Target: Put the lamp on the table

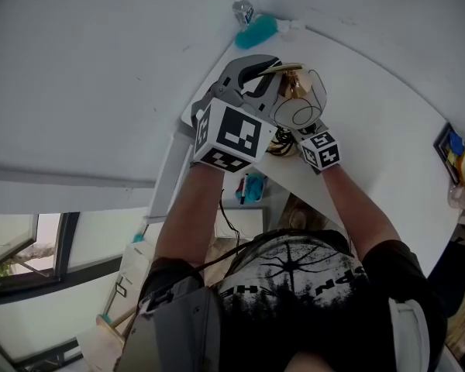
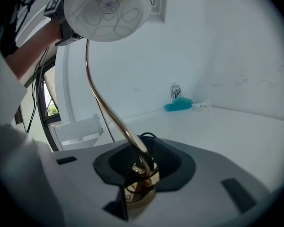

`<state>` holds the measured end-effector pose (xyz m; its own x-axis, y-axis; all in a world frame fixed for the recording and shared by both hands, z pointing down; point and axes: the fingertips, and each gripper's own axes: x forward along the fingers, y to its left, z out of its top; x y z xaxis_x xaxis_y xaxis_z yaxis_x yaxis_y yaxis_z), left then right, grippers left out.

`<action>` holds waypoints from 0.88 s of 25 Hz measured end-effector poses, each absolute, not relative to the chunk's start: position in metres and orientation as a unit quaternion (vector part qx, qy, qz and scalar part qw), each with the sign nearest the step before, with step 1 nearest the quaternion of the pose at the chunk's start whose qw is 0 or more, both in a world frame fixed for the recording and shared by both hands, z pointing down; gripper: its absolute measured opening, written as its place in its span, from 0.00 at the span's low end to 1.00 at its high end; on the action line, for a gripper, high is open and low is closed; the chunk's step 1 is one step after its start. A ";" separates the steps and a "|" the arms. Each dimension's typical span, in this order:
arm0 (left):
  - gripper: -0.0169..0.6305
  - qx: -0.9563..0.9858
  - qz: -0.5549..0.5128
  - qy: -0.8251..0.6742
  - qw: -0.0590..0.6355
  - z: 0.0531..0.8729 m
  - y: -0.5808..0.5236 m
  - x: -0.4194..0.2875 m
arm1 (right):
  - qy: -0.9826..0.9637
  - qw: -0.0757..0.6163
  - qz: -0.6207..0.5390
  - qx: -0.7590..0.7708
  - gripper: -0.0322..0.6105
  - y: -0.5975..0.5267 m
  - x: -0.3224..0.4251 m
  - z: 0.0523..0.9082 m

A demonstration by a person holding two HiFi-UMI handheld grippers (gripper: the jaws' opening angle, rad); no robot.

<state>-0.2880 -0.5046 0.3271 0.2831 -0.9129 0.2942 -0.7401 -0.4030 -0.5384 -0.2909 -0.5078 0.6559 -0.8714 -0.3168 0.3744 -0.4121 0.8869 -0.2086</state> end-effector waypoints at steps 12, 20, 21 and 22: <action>0.10 -0.750 -0.336 0.545 0.167 0.328 -0.499 -0.291 | -0.950 0.190 0.137 0.205 0.32 -0.492 -0.262 0.657; 0.27 -0.748 -0.330 0.554 0.154 0.326 -0.484 -0.296 | -0.948 0.190 0.140 0.214 0.35 -0.479 -0.245 0.647; 0.27 -0.748 -0.327 0.556 0.154 0.325 -0.482 -0.297 | -0.949 0.189 0.137 0.213 0.35 -0.478 -0.244 0.643; 0.28 -0.748 -0.322 0.560 0.154 0.324 -0.479 -0.297 | -0.949 0.189 0.134 0.212 0.35 -0.476 -0.242 0.640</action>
<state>-0.2972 -0.4787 0.3235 0.1661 -0.9362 0.3099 -0.7384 -0.3263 -0.5902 -0.2424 -0.4765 0.6397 -0.8389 -0.3522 0.4149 -0.4533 0.8741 -0.1744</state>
